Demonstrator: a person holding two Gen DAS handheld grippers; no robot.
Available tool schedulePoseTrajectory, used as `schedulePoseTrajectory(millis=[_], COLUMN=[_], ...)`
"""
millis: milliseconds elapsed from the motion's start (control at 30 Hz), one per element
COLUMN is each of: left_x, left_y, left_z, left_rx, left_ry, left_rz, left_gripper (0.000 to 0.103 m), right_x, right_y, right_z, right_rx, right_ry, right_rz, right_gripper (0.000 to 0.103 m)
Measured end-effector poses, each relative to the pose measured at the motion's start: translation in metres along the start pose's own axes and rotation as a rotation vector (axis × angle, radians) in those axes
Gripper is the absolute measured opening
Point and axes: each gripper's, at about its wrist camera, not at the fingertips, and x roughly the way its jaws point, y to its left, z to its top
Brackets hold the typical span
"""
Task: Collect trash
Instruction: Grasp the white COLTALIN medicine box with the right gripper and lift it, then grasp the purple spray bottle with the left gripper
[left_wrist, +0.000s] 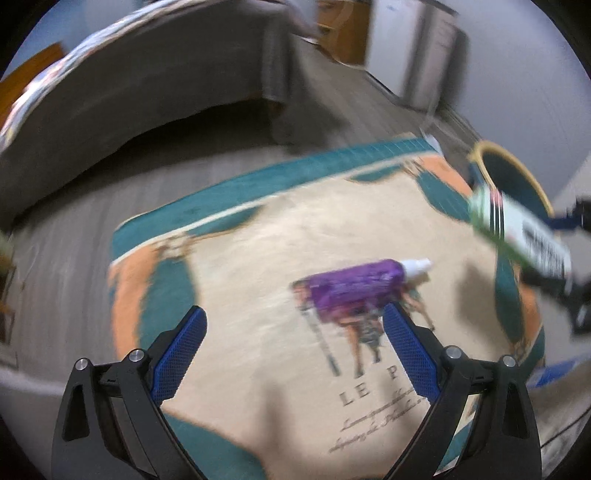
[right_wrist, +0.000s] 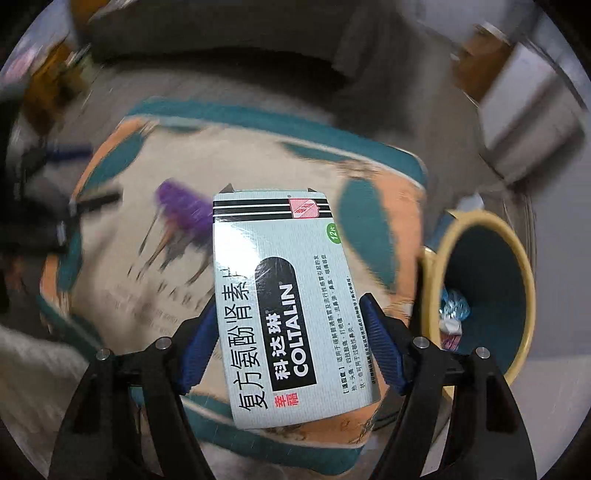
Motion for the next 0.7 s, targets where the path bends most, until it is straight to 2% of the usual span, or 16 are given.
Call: schedulePoseTrajectory(millis=[167, 300, 400, 467, 500, 567, 633, 700], left_x=[0.031, 0.054, 0.071, 0.078, 0.082, 0.084, 0.082, 0.077], left_y=[-0.042, -0.074, -0.082, -0.079, -0.077, -0.072, -0.071, -0.074], left_z=[0.014, 0.014, 0.010, 0.008, 0.007, 0.008, 0.012, 0.016], left_rx=[0.171, 0.353, 0.422, 0.437, 0.435, 0.415, 0.389, 0.377], left_ry=[0.011, 0.031, 0.083, 0.114, 0.134, 0.155, 0.157, 0.132], left_rz=[-0.027, 0.010, 0.018, 0.016, 0.009, -0.024, -0.051, -0.061], left_gripper=[0.095, 0.095, 0.091, 0.074, 0.068, 0.049, 0.040, 0.036], right_x=[0.014, 0.026, 0.026, 0.025, 0.025, 0.027, 0.027, 0.024], right_y=[-0.040, -0.051, -0.056, -0.058, -0.060, -0.061, -0.061, -0.060], right_z=[0.001, 0.000, -0.004, -0.006, -0.006, -0.008, -0.008, -0.010], right_rx=[0.155, 0.178, 0.173, 0.173, 0.172, 0.162, 0.166, 0.176], right_ry=[0.009, 0.037, 0.040, 0.039, 0.040, 0.044, 0.040, 0.031], right_rz=[0.045, 0.044, 0.043, 0.048, 0.049, 0.038, 0.034, 0.038], right_gripper=[0.073, 0.073, 0.073, 0.073, 0.073, 0.073, 0.073, 0.073])
